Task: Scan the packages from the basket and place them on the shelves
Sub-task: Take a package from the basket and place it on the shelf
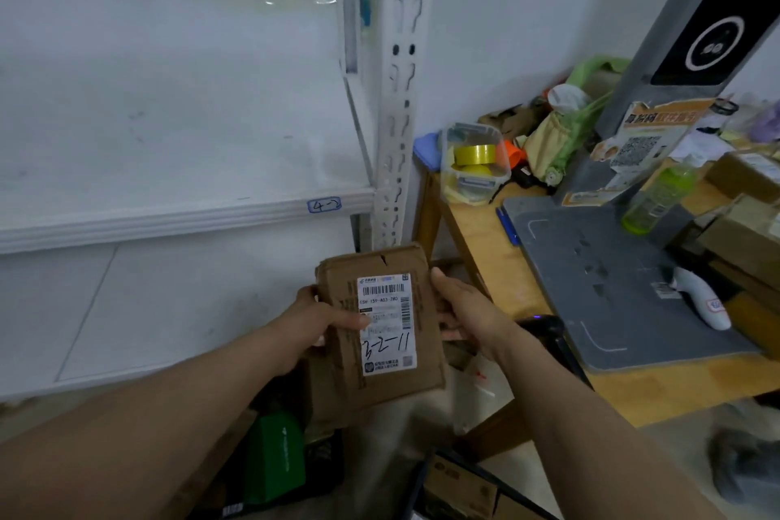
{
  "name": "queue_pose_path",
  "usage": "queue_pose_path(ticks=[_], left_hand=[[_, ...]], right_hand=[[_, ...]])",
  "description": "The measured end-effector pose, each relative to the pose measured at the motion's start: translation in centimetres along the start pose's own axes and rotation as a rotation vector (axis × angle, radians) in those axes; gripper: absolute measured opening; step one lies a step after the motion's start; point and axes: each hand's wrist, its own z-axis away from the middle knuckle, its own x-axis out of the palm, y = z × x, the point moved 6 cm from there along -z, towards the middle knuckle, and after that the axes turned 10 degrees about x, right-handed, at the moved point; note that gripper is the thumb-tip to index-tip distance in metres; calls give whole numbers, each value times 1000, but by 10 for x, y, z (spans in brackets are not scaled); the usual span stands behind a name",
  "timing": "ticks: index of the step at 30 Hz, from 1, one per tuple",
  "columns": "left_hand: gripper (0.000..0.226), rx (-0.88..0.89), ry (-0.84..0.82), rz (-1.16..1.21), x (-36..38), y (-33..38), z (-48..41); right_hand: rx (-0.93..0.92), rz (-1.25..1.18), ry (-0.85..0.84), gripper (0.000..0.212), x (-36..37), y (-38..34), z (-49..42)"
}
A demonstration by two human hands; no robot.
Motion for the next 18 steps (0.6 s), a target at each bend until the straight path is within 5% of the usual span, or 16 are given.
queue_pose_path(ticks=[4, 10, 14, 18], left_hand=[[114, -22, 10, 39, -66, -4, 20], [41, -20, -64, -1, -165, 4, 91], [50, 22, -71, -29, -259, 4, 140], [61, 71, 32, 12, -367, 10, 202]], right_hand=[[-27, 69, -156, 64, 55, -24, 6], [-38, 479, -248, 64, 162, -76, 34], [-43, 726, -313, 43, 259, -120, 68], [-115, 861, -356, 52, 375, -173, 106]])
